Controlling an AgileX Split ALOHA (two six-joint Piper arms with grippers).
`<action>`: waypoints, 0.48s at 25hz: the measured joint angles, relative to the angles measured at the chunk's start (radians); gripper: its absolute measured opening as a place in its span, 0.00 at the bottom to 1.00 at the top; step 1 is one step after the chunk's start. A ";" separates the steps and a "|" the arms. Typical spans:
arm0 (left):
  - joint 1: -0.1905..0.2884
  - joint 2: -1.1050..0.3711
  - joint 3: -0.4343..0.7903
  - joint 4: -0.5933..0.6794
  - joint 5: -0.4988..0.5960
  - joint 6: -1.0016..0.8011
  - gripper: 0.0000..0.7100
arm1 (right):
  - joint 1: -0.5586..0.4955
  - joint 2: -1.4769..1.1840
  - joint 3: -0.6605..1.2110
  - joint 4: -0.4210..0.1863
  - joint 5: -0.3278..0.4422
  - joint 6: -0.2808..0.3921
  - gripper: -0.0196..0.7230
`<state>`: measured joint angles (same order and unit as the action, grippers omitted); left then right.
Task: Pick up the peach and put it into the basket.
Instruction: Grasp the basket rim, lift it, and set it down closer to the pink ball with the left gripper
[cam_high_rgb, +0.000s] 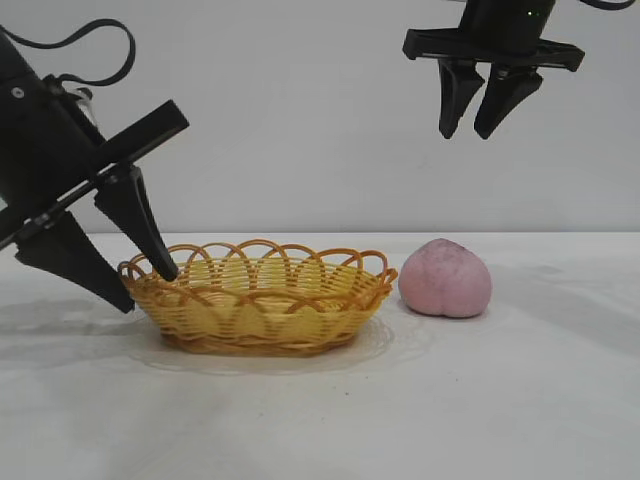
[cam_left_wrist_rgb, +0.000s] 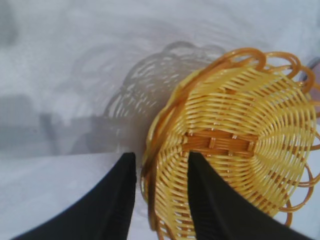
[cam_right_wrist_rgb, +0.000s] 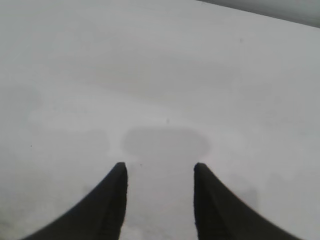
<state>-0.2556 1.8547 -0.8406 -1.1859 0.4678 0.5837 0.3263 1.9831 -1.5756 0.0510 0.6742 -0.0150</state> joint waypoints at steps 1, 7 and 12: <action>0.002 0.000 0.000 0.019 0.002 -0.010 0.28 | 0.000 0.000 0.000 0.000 0.000 0.000 0.44; 0.059 -0.040 0.000 0.048 0.030 -0.023 0.28 | 0.000 0.000 0.000 0.000 0.000 0.000 0.44; 0.077 -0.113 0.000 0.068 0.037 -0.021 0.28 | 0.000 0.000 0.000 0.000 0.000 0.000 0.44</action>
<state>-0.1786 1.7413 -0.8402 -1.1176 0.5052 0.5628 0.3263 1.9831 -1.5756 0.0510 0.6742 -0.0150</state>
